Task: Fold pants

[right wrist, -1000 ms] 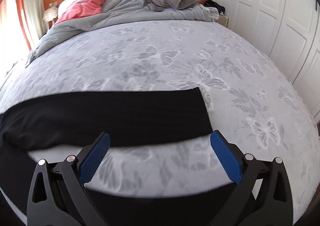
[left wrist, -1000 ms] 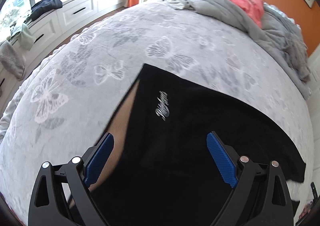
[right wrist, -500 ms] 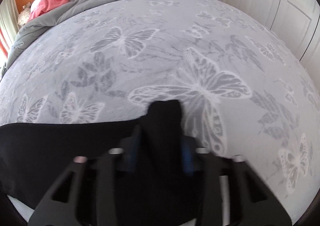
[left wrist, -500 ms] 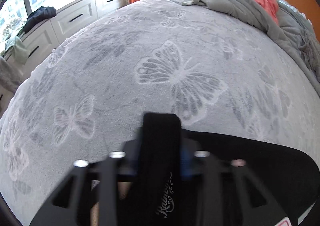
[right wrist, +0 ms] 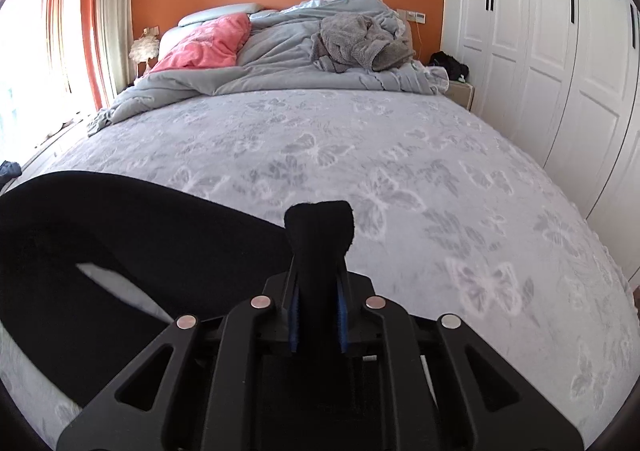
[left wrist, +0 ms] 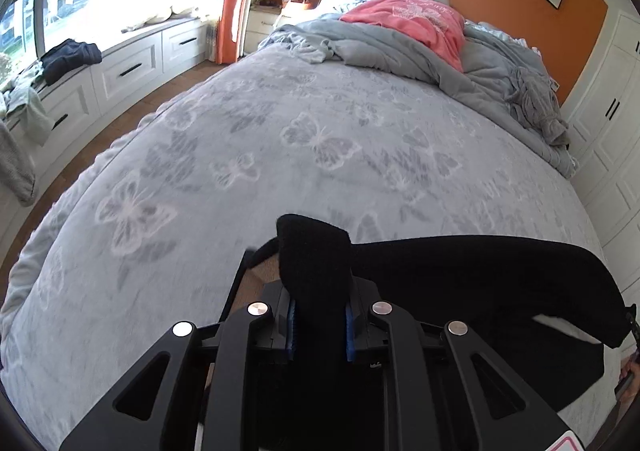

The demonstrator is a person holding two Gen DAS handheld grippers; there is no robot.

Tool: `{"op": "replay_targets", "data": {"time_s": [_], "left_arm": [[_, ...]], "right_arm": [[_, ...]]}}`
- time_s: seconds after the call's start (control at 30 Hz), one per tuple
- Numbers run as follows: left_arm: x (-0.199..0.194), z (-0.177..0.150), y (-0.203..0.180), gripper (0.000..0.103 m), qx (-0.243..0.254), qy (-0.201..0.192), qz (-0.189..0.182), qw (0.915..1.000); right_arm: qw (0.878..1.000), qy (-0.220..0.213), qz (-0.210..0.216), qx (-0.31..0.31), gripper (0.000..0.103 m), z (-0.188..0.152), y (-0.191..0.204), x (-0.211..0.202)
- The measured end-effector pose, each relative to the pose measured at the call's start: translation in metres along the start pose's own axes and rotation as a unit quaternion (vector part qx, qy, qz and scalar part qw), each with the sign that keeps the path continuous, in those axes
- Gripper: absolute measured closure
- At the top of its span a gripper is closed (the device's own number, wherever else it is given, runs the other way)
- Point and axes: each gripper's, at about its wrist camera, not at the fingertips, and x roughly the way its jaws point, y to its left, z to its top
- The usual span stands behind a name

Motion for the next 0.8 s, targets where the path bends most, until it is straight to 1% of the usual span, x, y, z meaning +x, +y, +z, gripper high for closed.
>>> {"op": "replay_targets", "data": {"time_s": [0.07, 0.1, 0.13, 0.17, 0.2, 0.23, 0.27, 0.3, 0.33, 0.37, 0.4, 0.43, 0.47, 0.5, 0.57, 0.63, 0.67, 0.7, 0.73, 0.77, 0.8], "left_arm": [[0.008, -0.030, 0.017, 0.083, -0.002, 0.025, 0.020, 0.9995], [0.013, -0.044, 0.024, 0.077, -0.005, 0.038, 0.024, 0.9990], [0.015, -0.056, 0.031, 0.074, -0.022, 0.048, 0.021, 0.9984], [0.015, -0.065, 0.040, 0.073, -0.051, 0.057, 0.012, 0.9970], [0.009, -0.075, 0.047, 0.063, -0.085, 0.058, -0.001, 0.9947], [0.001, -0.083, 0.052, 0.043, -0.119, 0.054, -0.023, 0.9912], [-0.007, -0.091, 0.055, 0.031, -0.158, 0.055, -0.052, 0.9845], [-0.014, -0.096, 0.057, 0.014, -0.191, 0.056, -0.082, 0.9765], [-0.019, -0.101, 0.057, 0.013, -0.225, 0.057, -0.109, 0.9666], [-0.022, -0.105, 0.054, 0.013, -0.247, 0.062, -0.125, 0.9588], [-0.021, -0.107, 0.051, 0.013, -0.263, 0.072, -0.137, 0.9524], [-0.019, -0.107, 0.046, 0.013, -0.276, 0.079, -0.144, 0.9469], [-0.015, -0.106, 0.042, 0.013, -0.286, 0.085, -0.152, 0.9423], [-0.009, -0.104, 0.040, 0.013, -0.291, 0.090, -0.154, 0.9400], [0.004, -0.099, 0.038, 0.013, -0.310, 0.093, -0.150, 0.9341], [0.019, -0.094, 0.039, 0.013, -0.329, 0.096, -0.150, 0.9273], [0.030, -0.091, 0.040, 0.013, -0.338, 0.103, -0.156, 0.9225], [0.039, -0.091, 0.041, 0.015, -0.350, 0.110, -0.167, 0.9149], [0.048, -0.092, 0.043, 0.025, -0.359, 0.118, -0.180, 0.9082], [0.052, -0.095, 0.046, 0.038, -0.367, 0.120, -0.187, 0.9034], [0.054, -0.096, 0.049, 0.070, -0.369, 0.118, -0.195, 0.9010]], "right_arm": [[0.999, 0.032, -0.002, 0.007, 0.086, -0.032, -0.011, -0.003], [0.999, 0.047, -0.005, 0.012, 0.082, -0.046, -0.017, -0.001], [0.998, 0.061, -0.018, 0.019, 0.079, -0.060, -0.024, 0.002], [0.997, 0.068, -0.026, 0.028, 0.068, -0.070, -0.028, 0.002], [0.996, 0.074, -0.036, 0.040, 0.062, -0.077, -0.034, 0.000], [0.995, 0.075, -0.048, 0.055, 0.055, -0.083, -0.039, -0.007], [0.994, 0.067, -0.042, 0.074, 0.049, -0.088, -0.043, -0.018], [0.993, 0.051, -0.038, 0.095, 0.036, -0.092, -0.044, -0.035], [0.993, 0.038, -0.035, 0.108, 0.029, -0.094, -0.044, -0.050], [0.992, 0.020, -0.023, 0.122, 0.019, -0.096, -0.040, -0.066], [0.991, 0.006, -0.007, 0.132, 0.016, -0.097, -0.036, -0.080], [0.989, -0.001, 0.011, 0.144, 0.015, -0.098, -0.031, -0.091], [0.987, 0.002, 0.030, 0.158, 0.015, -0.099, -0.026, -0.098], [0.985, 0.010, 0.043, 0.166, 0.015, -0.099, -0.020, -0.098], [0.981, 0.036, 0.061, 0.179, 0.015, -0.097, -0.006, -0.095], [0.980, 0.050, 0.072, 0.180, 0.015, -0.095, 0.012, -0.089], [0.979, 0.059, 0.073, 0.179, 0.015, -0.091, 0.019, -0.085], [0.979, 0.064, 0.074, 0.178, 0.015, -0.091, 0.024, -0.081], [0.979, 0.070, 0.072, 0.179, 0.015, -0.089, 0.030, -0.075], [0.978, 0.075, 0.067, 0.184, 0.015, -0.088, 0.032, -0.069], [0.976, 0.076, 0.061, 0.192, 0.015, -0.089, 0.033, -0.067]]}}
